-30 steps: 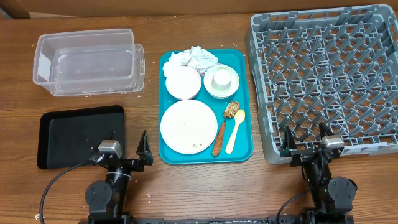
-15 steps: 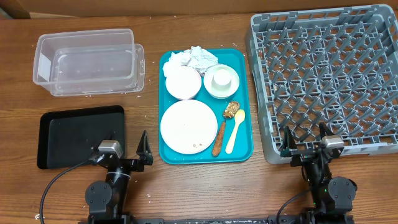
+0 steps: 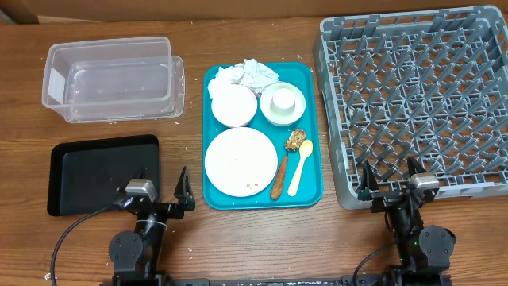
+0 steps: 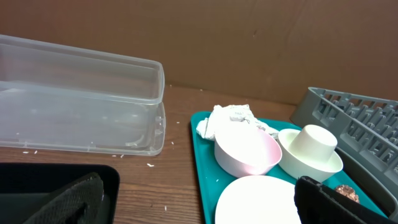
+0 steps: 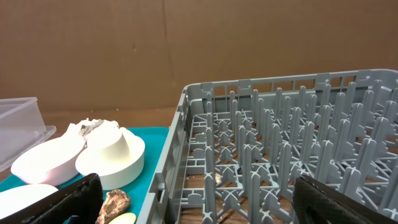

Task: Sort waste into correct bins and load items into the dishwasher

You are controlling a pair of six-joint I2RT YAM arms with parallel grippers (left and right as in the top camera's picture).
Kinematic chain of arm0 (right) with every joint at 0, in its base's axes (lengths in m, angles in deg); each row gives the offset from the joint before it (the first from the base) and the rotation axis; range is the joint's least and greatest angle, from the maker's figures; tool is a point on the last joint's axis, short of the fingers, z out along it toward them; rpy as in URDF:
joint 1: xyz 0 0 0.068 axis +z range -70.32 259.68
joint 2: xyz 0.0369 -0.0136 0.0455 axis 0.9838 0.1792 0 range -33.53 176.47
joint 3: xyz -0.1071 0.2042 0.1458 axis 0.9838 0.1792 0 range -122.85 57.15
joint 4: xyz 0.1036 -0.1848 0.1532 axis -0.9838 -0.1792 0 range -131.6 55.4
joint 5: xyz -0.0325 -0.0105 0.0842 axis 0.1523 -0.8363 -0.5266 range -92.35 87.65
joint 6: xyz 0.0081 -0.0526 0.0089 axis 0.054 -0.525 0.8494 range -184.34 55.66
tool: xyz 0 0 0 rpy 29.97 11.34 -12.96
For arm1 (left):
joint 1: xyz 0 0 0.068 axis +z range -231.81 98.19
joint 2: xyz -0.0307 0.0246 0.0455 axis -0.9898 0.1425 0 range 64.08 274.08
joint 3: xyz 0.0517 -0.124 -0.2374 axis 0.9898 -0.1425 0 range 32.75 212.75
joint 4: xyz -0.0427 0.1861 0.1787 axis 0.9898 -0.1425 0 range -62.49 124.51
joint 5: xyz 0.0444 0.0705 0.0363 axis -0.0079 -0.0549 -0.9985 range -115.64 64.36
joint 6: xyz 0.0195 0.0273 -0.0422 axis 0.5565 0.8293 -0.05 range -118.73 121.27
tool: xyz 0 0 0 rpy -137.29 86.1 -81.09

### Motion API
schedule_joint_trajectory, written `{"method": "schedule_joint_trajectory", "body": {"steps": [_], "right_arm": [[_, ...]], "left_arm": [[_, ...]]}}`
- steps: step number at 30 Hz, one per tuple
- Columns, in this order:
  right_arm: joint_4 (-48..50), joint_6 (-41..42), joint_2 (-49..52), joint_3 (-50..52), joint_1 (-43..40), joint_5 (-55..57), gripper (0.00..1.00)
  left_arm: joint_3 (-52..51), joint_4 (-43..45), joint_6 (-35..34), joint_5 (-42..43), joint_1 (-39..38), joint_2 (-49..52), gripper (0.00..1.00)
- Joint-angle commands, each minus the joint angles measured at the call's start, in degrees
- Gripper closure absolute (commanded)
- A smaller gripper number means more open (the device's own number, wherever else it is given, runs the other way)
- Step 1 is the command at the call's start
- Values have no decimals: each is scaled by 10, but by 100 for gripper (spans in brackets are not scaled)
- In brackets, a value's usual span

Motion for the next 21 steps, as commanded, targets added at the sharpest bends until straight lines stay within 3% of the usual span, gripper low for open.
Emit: {"method": "schedule_joint_trajectory", "body": {"steps": [1,16,18,21], "right_arm": [[2,0,-5,6,0,6,0],[2,0,-5,6,0,6,0],[2,0,-5,6,0,6,0],[2,0,-5,6,0,6,0]], "left_arm": [[-2,-2,9,-10,-3,-4,0],[-2,2,9,-10,-3,-4,0],[-2,9,-35,36,-3,-4,0],[-2,10,-168,149,-3,-4,0]]}}
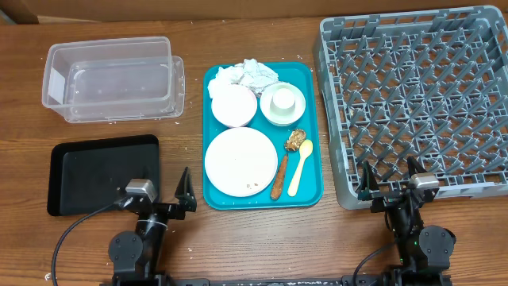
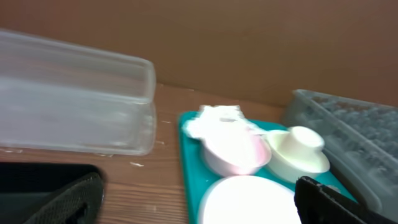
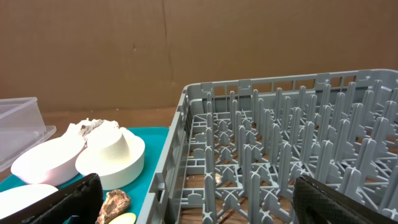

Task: Sort waste into correct bins and load items into the dishwasher

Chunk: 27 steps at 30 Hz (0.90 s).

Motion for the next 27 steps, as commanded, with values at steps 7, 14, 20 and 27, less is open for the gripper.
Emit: {"method": "schedule_joint_trajectory", "body": {"steps": [7,14,20,27], "right_arm": [[2,0,-5,6,0,6,0],[2,0,-5,6,0,6,0],[2,0,-5,6,0,6,0],[2,0,-5,6,0,6,0]], "left_arm": [[-2,43,-322,167,-2,-4,0],[19,236,-305,216,-2,-4,0],[187,-22,-144,210,-2,46,0],[395,-220,-41,206,-3,255,0]]}}
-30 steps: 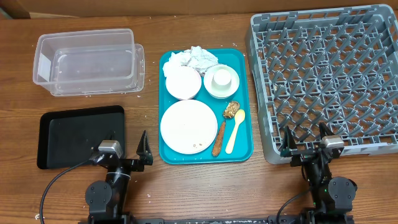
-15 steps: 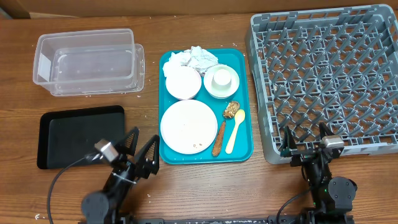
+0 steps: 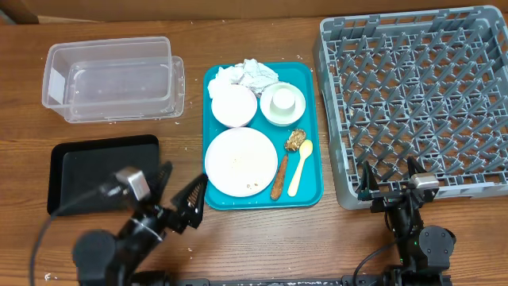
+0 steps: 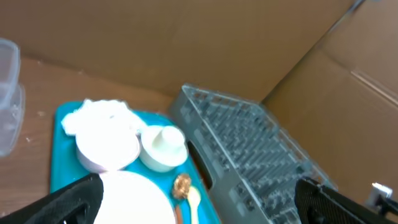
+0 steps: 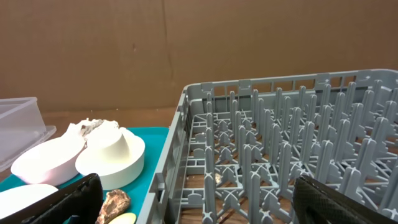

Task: Sort waste into correct bins and load items into the dishwasher
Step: 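Move the left gripper over the white plate with rice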

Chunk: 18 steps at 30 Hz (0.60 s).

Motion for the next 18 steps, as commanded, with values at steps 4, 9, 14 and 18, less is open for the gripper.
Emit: {"method": "schedule_joint_trajectory", "body": {"steps": [4,9,14,18], "right_arm": [[2,0,-5,6,0,6,0],[2,0,-5,6,0,6,0],[2,0,-5,6,0,6,0],[2,0,-5,6,0,6,0]], "left_arm": [[211,-154,138,76,-7,244,0],[324,-222,159,240,-13,391,0],[361,-167,152,254,-48,476,0],[399,-244,148,-5,-157,518,0]]}}
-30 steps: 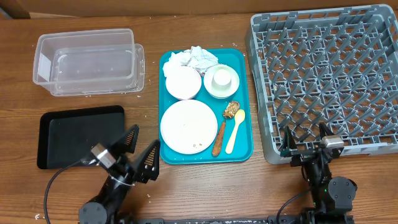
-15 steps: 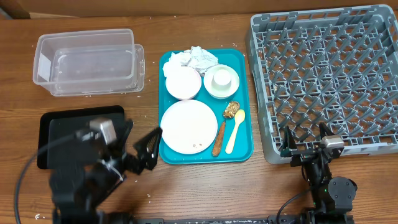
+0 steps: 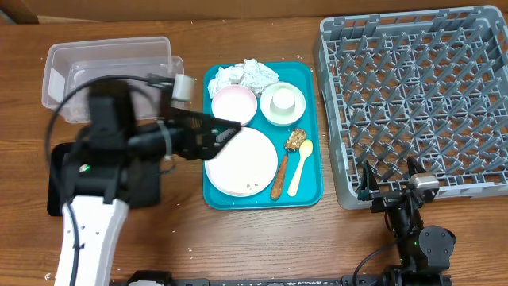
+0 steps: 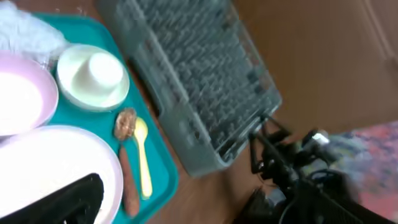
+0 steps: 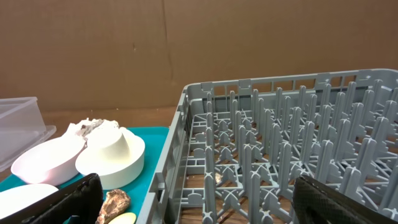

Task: Sort waste into correct bins and load items into the dishwasher
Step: 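Move the left gripper over the white plate with rice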

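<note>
A teal tray (image 3: 312, 79) holds a crumpled napkin (image 3: 248, 74), a pink bowl (image 3: 234, 103), an upturned white cup (image 3: 282, 103), a white plate (image 3: 242, 163), a brown food scrap (image 3: 296, 140), a yellow spoon (image 3: 300, 168) and a brown stick (image 3: 279, 176). My left gripper (image 3: 222, 137) hangs open over the tray's left side, above the plate's top edge and beside the pink bowl, holding nothing. From its wrist I look down on the cup (image 4: 93, 74) and spoon (image 4: 142, 162). My right gripper (image 5: 205, 205) rests open at the grey dish rack's (image 3: 413, 95) front edge.
A clear plastic bin (image 3: 111, 75) stands at the back left, partly hidden by my left arm. A black tray (image 3: 79, 175) lies at the front left. The dish rack fills the right side and holds no dishes. Cardboard walls the back.
My left gripper has moved from low beside the plate's front left to up over the tray's left side, its camera now looking down on the dishes. The right arm has not moved.
Both grippers first rested open at the table's front edge, the left one beside the black tray. The left wrist view then shifted slightly. Then the left arm stood raised near the plate, and now it reaches over the tray. Nothing on the tray has moved.
</note>
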You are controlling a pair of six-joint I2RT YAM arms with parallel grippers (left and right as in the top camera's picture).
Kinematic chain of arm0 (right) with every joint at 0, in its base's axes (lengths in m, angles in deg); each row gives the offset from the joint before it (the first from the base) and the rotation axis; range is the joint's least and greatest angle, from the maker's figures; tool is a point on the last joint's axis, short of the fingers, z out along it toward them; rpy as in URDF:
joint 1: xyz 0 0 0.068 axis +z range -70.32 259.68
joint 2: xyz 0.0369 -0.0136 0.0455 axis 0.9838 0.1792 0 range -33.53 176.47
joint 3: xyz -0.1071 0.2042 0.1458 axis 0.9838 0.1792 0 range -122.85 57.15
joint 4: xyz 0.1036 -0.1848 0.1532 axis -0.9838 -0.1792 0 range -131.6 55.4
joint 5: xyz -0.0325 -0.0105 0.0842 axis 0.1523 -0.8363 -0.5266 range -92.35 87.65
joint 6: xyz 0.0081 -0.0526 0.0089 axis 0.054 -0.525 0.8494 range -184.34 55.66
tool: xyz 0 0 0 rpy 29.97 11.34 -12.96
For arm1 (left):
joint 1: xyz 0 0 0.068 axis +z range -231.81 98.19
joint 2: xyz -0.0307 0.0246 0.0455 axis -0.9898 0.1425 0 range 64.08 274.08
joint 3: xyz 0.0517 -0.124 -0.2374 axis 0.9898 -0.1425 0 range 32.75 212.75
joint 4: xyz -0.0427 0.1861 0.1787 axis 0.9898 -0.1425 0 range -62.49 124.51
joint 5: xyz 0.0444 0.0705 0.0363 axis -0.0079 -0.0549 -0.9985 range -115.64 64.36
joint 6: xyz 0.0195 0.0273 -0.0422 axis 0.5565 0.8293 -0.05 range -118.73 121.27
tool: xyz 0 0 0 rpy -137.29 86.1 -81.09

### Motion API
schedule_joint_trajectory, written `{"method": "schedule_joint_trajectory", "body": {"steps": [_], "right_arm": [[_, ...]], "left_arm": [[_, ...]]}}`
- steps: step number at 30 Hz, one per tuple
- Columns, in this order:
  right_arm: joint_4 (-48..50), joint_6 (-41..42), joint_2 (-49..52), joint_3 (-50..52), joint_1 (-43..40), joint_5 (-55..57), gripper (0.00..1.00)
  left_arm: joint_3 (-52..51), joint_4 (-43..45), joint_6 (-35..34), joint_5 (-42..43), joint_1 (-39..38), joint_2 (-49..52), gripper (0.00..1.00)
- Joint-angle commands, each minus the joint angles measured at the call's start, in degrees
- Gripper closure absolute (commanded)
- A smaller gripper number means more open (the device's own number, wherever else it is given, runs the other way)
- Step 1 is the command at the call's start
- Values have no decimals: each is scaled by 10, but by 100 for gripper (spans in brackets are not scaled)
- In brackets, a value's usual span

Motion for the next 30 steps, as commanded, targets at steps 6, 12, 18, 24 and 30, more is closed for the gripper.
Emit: {"method": "schedule_joint_trajectory", "body": {"steps": [6,12,18,24,30], "right_arm": [[2,0,-5,6,0,6,0],[2,0,-5,6,0,6,0],[2,0,-5,6,0,6,0],[2,0,-5,6,0,6,0],[2,0,-5,6,0,6,0]], "left_arm": [[124,-140,-7,-433,-229,144,0],[130,-82,0,-454,-256,210,0],[140,-61,-35,-584,-271,259,0],[166,-76,-84,-545,-287,332,0],[166,-52,-76,-492,-292,365,0]]}}
